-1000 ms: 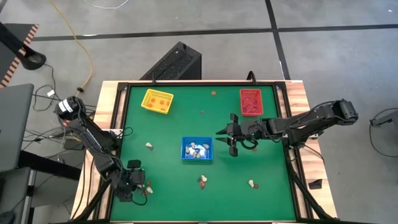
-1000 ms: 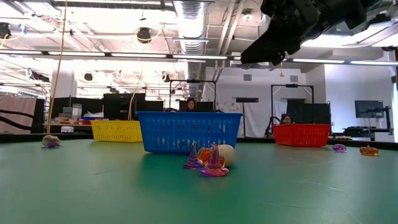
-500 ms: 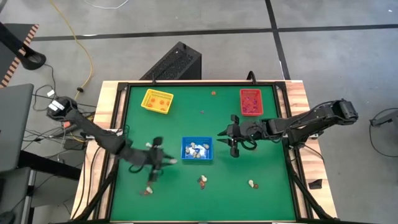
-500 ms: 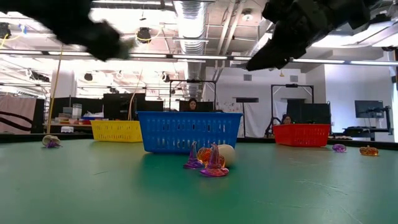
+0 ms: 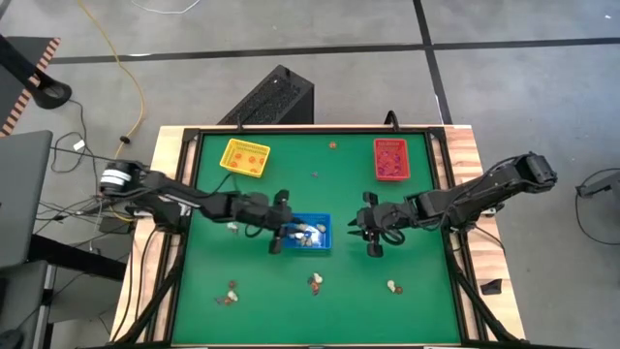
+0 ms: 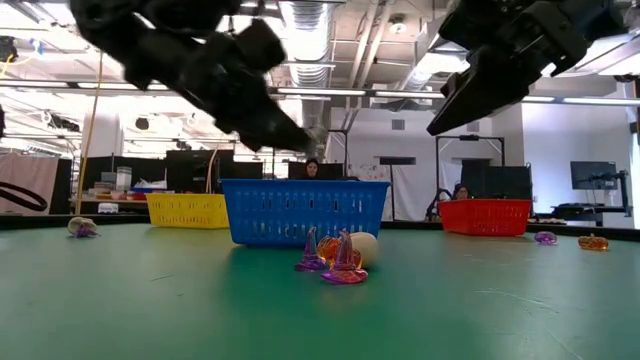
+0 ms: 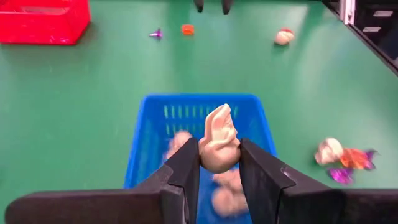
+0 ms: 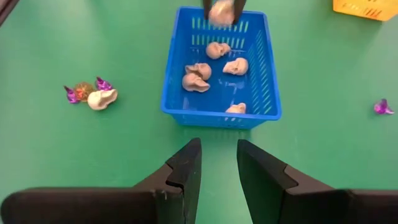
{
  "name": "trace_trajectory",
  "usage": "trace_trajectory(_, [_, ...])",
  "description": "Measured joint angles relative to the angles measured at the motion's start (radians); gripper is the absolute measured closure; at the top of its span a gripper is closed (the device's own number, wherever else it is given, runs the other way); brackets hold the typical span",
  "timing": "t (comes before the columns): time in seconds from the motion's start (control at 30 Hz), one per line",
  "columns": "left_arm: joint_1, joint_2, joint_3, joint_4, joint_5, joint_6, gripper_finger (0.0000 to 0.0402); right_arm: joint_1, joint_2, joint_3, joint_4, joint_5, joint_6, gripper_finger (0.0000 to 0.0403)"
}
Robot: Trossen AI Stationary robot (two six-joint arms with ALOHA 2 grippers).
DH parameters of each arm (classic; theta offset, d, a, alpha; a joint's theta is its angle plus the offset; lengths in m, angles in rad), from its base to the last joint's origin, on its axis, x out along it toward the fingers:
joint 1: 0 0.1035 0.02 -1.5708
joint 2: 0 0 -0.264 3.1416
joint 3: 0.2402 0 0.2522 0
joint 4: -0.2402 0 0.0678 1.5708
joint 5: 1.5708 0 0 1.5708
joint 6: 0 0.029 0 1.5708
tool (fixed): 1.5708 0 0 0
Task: Sort Halloween decoration
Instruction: Put the white skull toy into the blue bin
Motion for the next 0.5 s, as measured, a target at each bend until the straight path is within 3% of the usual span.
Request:
trace_trajectory(0.17, [0.008, 0.146, 0.140, -0.063, 0.055, 0.006, 0.0318, -0.006, 0.000, 0.000, -0.011, 0.000, -0.014, 0.0269])
trace_trajectory(0.5, [0.008, 0.229, 0.408, -0.500, -0.079, 0.104, 0.0263, -0.012, 0.000, 0.000, -0.093, 0.003, -0.005, 0.0269])
